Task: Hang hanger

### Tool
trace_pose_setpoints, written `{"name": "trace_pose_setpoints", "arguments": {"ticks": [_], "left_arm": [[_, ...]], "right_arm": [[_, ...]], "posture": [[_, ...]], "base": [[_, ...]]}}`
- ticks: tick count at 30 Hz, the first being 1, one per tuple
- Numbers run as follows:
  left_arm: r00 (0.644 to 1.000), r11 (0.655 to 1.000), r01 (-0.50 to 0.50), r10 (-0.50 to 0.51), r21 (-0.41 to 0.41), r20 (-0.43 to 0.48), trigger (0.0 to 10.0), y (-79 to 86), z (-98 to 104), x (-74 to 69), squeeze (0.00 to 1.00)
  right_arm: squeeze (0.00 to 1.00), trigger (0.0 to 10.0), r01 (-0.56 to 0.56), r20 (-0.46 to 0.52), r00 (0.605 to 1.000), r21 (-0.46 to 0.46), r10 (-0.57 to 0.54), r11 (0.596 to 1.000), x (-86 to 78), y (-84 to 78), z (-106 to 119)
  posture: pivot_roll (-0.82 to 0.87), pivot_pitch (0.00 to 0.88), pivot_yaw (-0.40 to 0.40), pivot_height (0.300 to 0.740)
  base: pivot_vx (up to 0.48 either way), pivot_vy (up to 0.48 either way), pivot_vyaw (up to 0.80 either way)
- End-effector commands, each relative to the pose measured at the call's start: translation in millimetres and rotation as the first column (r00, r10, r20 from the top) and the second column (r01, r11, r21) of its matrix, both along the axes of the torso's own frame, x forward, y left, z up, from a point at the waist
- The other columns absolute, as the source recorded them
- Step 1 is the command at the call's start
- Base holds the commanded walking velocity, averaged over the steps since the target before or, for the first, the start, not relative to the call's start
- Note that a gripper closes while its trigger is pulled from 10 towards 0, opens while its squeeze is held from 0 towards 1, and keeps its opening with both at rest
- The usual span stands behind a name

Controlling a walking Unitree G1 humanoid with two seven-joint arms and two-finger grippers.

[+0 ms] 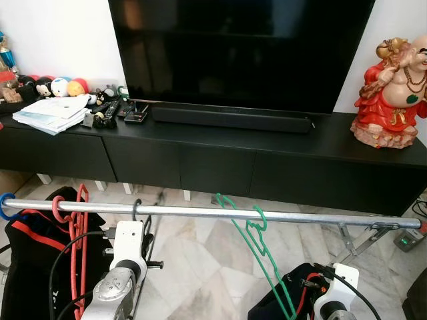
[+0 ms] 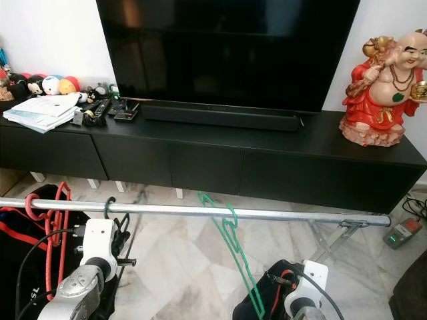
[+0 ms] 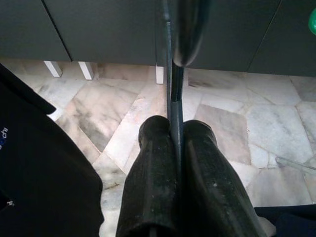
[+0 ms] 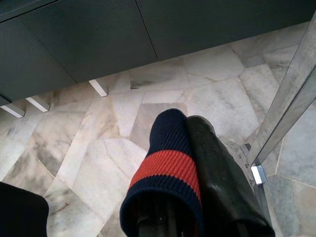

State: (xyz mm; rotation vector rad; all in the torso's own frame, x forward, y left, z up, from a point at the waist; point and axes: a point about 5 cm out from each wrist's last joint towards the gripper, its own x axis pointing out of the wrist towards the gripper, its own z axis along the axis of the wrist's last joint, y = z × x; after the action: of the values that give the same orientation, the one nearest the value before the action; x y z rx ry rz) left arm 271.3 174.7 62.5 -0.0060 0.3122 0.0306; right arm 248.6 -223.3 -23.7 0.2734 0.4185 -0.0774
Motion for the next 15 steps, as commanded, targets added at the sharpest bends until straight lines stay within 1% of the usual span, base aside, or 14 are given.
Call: {"name": "trace_pose_setpoints", "arguments": {"ticks": [1, 15], "left_arm": [[1.000, 1.000, 0.001, -0.001, 0.008, -0.018, 0.0, 1.2, -3.5, -0.2, 0.00], [1.000, 1.000, 0.001, -0.001, 0.008, -0.018, 0.0, 1.2, -3.5, -0.2, 0.00]], "right_arm": [[0.00, 10.0, -0.002, 0.005, 1.000, 0.000, 0.002, 1.000, 1.3, 1.1, 0.8], [0.00, 10.0, -0.002, 0.005, 1.000, 0.000, 0.002, 1.000, 1.3, 1.1, 0.8]], "posture": [[0.07, 0.000, 0.018, 0.740], [0.07, 0.000, 0.018, 0.740]], "base": [[0.000, 0.000, 0.00], [0.000, 0.000, 0.00]]}}
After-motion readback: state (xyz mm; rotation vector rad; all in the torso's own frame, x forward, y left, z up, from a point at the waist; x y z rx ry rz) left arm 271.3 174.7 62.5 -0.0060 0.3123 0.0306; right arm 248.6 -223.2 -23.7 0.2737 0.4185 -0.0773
